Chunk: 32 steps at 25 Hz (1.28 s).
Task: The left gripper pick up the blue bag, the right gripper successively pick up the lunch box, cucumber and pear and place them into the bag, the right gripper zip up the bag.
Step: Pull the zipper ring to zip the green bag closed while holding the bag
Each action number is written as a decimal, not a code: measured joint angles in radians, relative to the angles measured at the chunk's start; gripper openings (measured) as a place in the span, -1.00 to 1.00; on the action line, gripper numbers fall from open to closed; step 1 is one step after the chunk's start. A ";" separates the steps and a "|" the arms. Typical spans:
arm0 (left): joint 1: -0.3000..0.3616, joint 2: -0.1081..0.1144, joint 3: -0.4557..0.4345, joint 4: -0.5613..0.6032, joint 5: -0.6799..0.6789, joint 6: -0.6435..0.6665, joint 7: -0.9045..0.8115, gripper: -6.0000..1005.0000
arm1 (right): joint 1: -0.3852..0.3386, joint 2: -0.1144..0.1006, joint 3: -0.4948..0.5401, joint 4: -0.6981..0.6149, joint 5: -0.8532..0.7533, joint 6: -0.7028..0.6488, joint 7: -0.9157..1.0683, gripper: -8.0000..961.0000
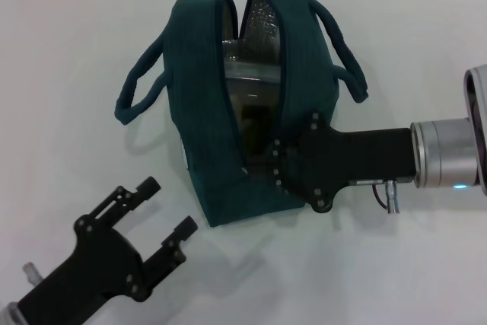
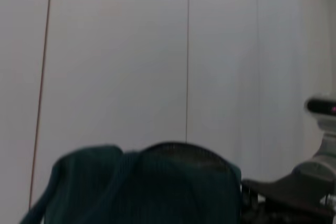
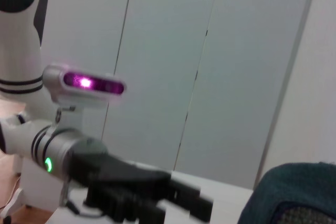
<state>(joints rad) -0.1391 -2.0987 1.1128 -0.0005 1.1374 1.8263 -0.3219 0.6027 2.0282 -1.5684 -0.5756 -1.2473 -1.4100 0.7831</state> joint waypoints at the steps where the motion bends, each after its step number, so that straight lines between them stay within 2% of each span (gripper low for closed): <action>1: -0.007 -0.001 0.000 -0.009 0.001 -0.009 0.000 0.35 | 0.000 0.000 -0.002 0.000 0.009 -0.001 -0.001 -0.94; 9: -0.117 -0.003 0.000 -0.074 -0.001 -0.079 -0.011 0.35 | -0.010 -0.006 0.006 0.004 0.052 -0.021 -0.018 -0.94; 16: -0.196 0.002 -0.008 -0.069 -0.011 -0.137 -0.068 0.34 | -0.009 -0.005 0.007 0.005 0.072 -0.015 -0.030 -0.95; 32: -0.210 0.001 -0.010 -0.032 -0.015 -0.165 -0.066 0.33 | -0.025 -0.005 0.007 0.007 0.122 -0.022 -0.031 -0.95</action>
<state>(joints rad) -0.3494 -2.0976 1.1027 -0.0321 1.1220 1.6611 -0.3882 0.5773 2.0231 -1.5615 -0.5688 -1.1258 -1.4325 0.7520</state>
